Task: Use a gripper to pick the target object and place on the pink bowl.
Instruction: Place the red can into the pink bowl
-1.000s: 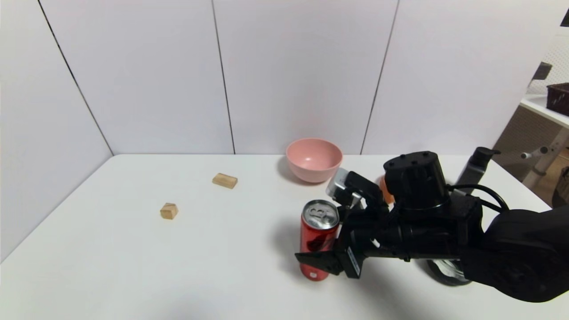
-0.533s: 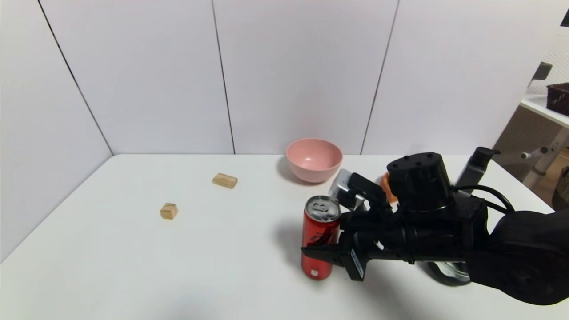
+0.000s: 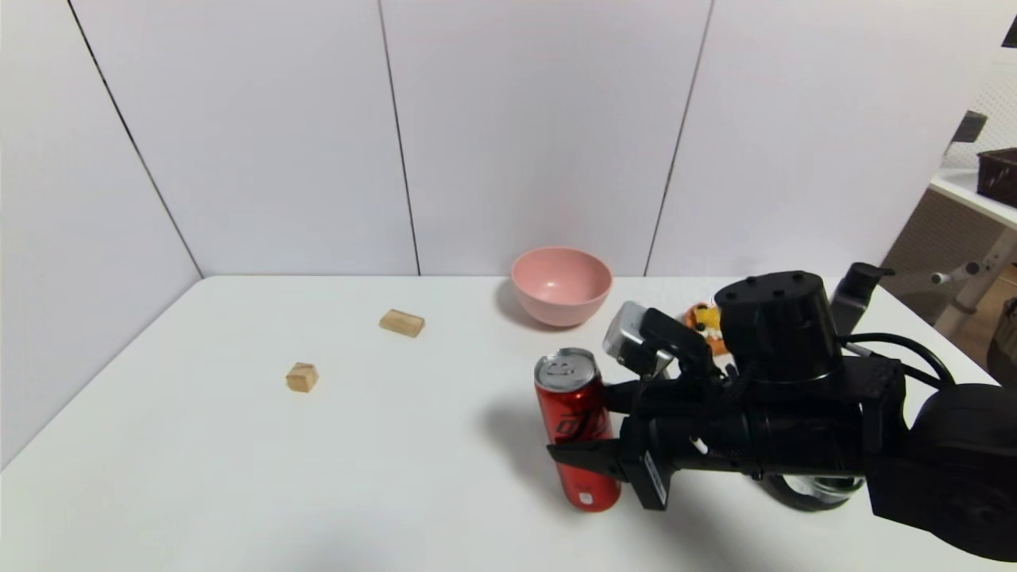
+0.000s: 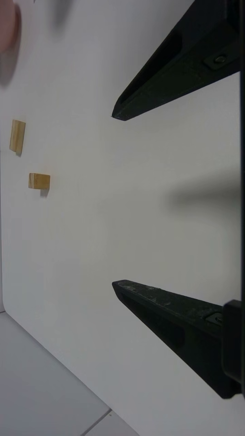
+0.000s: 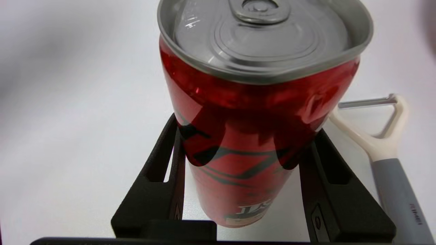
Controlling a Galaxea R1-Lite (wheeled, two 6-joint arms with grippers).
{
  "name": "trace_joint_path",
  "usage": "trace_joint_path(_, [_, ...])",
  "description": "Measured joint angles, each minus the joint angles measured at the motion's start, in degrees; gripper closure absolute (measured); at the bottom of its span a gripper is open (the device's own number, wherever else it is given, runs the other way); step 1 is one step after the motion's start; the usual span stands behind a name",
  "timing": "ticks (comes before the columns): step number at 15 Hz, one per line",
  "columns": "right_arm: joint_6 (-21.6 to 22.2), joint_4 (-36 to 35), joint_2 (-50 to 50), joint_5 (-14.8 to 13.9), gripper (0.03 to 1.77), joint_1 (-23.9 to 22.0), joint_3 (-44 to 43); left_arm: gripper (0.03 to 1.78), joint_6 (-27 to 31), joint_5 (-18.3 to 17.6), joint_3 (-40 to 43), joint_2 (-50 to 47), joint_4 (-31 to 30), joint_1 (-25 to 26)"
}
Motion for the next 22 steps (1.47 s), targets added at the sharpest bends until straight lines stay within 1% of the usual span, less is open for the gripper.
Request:
trace_joint_path(6, [0.5,0.0,-1.7,0.0,0.89,-0.3,0.0,0.12,0.0,0.0,0.0,0.0,0.0,0.0])
trace_joint_path(11, [2.9,0.6,-2.1,0.0,0.89,-2.5,-4.2,0.12,0.0,0.0,0.0,0.0,0.0,0.0])
trace_joint_path(16, [5.7,0.4,0.4,0.0,0.89,-5.9,-14.4,0.12,0.0,0.0,0.0,0.0,0.0,0.0])
trace_joint_path(19, [7.2,0.4,4.2,0.0,0.89,-8.1,-22.3,0.12,0.0,0.0,0.0,0.0,0.0,0.0])
trace_joint_path(22, [7.5,0.3,9.6,-0.2,0.89,-10.5,-31.3,0.12,0.0,0.0,0.0,0.0,0.0,0.0])
